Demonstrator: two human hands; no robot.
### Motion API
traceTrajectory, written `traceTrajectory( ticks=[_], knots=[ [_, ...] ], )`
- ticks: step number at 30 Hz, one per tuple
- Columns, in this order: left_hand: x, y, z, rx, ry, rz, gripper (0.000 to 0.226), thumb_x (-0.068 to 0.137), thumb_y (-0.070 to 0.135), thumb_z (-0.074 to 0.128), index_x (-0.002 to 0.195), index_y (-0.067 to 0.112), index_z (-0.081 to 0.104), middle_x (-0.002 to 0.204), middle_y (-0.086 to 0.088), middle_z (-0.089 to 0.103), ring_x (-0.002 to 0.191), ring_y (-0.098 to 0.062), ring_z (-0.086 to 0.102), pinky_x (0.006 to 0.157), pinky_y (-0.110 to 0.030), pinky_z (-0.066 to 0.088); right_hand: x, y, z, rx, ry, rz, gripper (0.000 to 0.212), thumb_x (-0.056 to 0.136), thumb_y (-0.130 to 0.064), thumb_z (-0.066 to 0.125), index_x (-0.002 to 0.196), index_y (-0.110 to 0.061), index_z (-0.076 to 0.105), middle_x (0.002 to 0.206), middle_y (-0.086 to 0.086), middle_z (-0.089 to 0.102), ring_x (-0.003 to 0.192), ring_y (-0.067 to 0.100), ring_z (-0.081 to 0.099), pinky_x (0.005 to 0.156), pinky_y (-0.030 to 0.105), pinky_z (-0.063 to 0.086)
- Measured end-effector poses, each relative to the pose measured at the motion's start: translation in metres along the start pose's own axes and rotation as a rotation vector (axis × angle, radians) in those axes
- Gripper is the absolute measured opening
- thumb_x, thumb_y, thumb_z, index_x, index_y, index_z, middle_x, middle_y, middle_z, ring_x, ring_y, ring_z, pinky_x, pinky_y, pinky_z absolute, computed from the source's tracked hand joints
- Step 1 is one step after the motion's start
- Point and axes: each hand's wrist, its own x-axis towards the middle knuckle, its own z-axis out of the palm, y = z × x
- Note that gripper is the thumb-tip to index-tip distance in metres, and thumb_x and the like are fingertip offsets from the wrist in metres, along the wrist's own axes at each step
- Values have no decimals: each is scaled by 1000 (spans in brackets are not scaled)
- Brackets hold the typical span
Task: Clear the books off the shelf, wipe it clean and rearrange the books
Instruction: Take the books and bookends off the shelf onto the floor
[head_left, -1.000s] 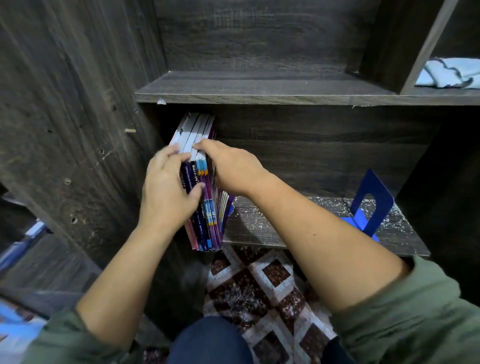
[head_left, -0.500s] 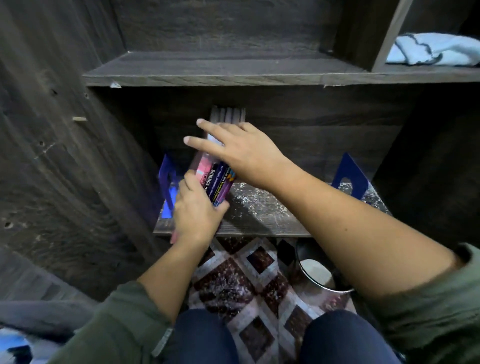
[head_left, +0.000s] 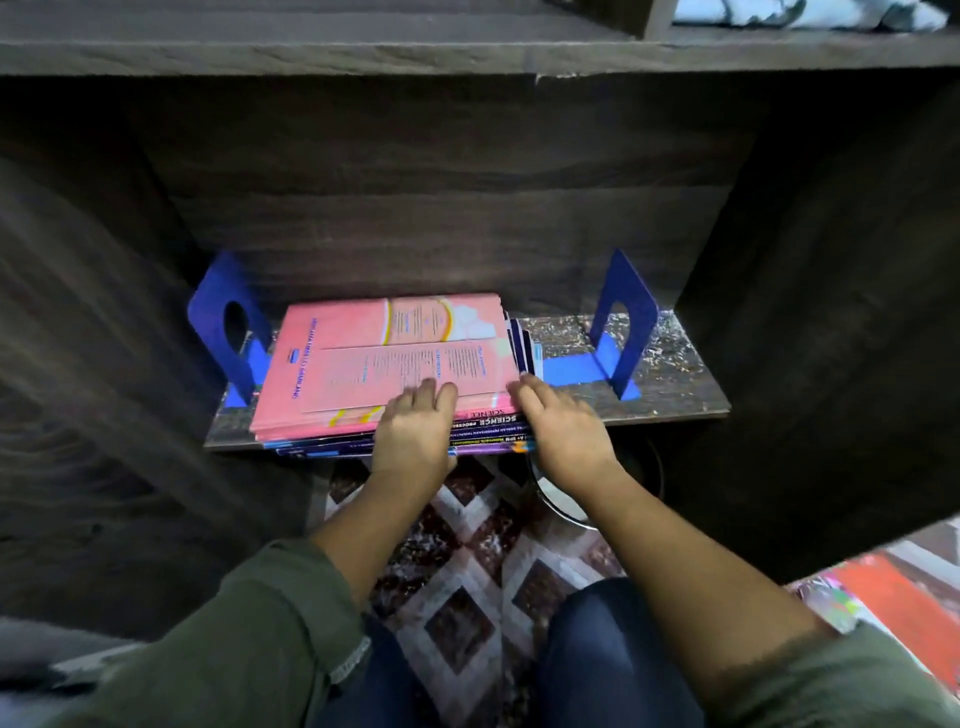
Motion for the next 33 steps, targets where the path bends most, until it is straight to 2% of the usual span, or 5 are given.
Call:
traceTrajectory(
  ticks=[3, 9, 15, 22, 33],
  knots=[
    [-4, -2, 14, -18, 40, 33, 94, 17, 25, 97, 104, 10, 63, 113, -15, 66, 95, -30, 66, 77, -36, 56, 1, 0, 4, -16, -102, -2, 79, 78, -23, 74, 140, -12, 27, 162, 3, 1, 145, 25, 20, 114, 42, 24],
    [-12, -22, 15, 43, 36, 104, 97, 53, 35, 91, 135, 19, 42, 141, -3, 46, 124, -21, 46, 106, -35, 38, 4, 1, 5, -102, -150, -27, 107, 68, -35, 84, 147, -14, 15, 162, 4, -1, 146, 24, 17, 117, 39, 20],
    [-12, -61, 10, 12, -12, 3, 111, 43, 39, 95, 140, 24, 44, 146, -10, 42, 130, -39, 42, 107, -49, 35, 6, -15, 7, -127, -46, 32, 67, 88, -17, 62, 142, -10, 23, 160, 8, 10, 147, 29, 13, 117, 40, 17],
    [5, -73, -21, -15, -229, 31, 111, 54, 43, 90, 147, 34, 30, 155, 5, 31, 135, -22, 41, 105, -33, 36, 24, -40, 9, -54, -163, -70, 110, 74, -70, 63, 154, -20, 6, 162, 6, 2, 149, 24, 2, 120, 40, 5],
    [-4, -73, -10, 13, -309, -37, 94, 75, 45, 78, 146, 40, 17, 161, -11, 0, 143, -48, 8, 113, -63, 15, 19, -51, 10, 132, -140, 174, 87, 77, -44, 76, 146, -38, 23, 158, 15, -1, 136, 44, 18, 114, 50, 24]
  ],
)
